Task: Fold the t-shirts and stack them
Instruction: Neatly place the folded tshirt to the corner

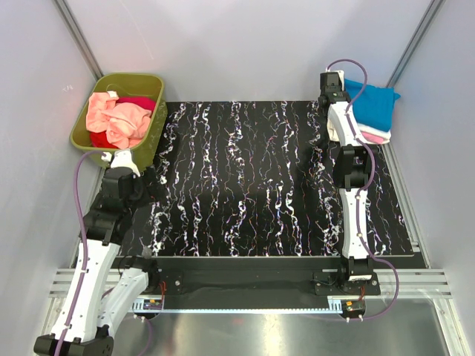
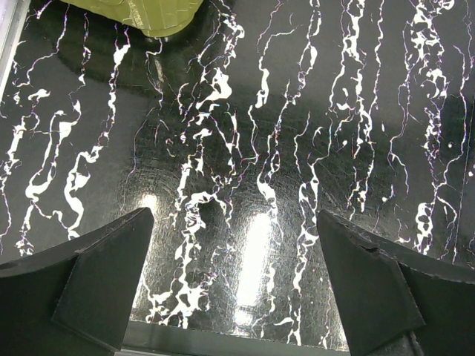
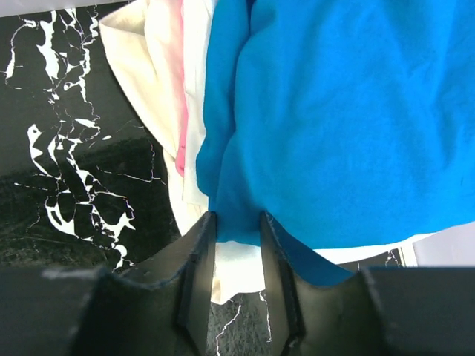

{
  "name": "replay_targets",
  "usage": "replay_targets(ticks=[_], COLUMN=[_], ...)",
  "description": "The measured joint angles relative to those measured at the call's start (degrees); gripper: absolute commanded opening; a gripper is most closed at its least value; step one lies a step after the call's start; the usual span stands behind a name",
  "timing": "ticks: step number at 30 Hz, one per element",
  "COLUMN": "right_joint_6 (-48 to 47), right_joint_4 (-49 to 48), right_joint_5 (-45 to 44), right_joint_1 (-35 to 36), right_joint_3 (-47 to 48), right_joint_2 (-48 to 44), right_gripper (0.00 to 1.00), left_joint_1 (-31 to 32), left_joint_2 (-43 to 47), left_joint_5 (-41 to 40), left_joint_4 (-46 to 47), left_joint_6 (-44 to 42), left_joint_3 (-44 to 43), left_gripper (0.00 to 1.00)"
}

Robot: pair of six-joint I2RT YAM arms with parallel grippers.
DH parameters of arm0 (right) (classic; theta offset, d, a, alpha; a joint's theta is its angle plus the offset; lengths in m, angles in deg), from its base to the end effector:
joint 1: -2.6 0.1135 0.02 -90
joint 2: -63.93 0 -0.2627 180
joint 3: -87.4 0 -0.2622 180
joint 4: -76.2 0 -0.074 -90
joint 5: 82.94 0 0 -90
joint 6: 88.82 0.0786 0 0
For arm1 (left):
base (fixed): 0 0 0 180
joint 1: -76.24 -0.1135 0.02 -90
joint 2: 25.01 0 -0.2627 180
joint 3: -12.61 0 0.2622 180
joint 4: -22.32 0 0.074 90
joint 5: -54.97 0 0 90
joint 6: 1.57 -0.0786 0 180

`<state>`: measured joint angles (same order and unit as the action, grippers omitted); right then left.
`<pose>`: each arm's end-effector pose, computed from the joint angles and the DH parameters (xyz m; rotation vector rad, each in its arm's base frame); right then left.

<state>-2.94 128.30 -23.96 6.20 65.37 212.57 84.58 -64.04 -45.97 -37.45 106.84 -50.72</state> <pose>0.6082 -0.0023 0.1967 0.1209 2.2626 -0.6287 0.1783 -0.0111 0.2991 -0.2978 2.1571 -0.0567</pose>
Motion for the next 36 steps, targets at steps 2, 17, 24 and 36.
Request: replay_targets(ticks=[2,17,24,36], right_joint_6=[-0.13,-1.49,-2.84,-4.04], right_joint_4=[0.00,-1.88,-3.91,-7.61], right_joint_5=[-0.07,-2.36,-2.69,-5.42], right_joint_1=[0.00,0.00,0.00,-0.02], right_joint_3=[0.00,-3.82,-10.91,-19.37], right_joint_2=[0.07,-0.09,-5.14,-14.47], right_gripper=[0.28,0.00,0.00,0.00], left_joint_1=[-0.07,-0.28,-0.44,-0.55], left_joint_2=[-0.02,0.00,-0.02,-0.02], left_joint_5=[0.04,0.20,0.22,0.50], left_joint_4=[0.00,0.20,0.33,0.35], left_joint_6=[0.00,-0.02,-0.02,-0.04], left_joint_3=[0.00,0.00,0.00,0.00], left_gripper=[0.99,0.99,0.99,0.99])
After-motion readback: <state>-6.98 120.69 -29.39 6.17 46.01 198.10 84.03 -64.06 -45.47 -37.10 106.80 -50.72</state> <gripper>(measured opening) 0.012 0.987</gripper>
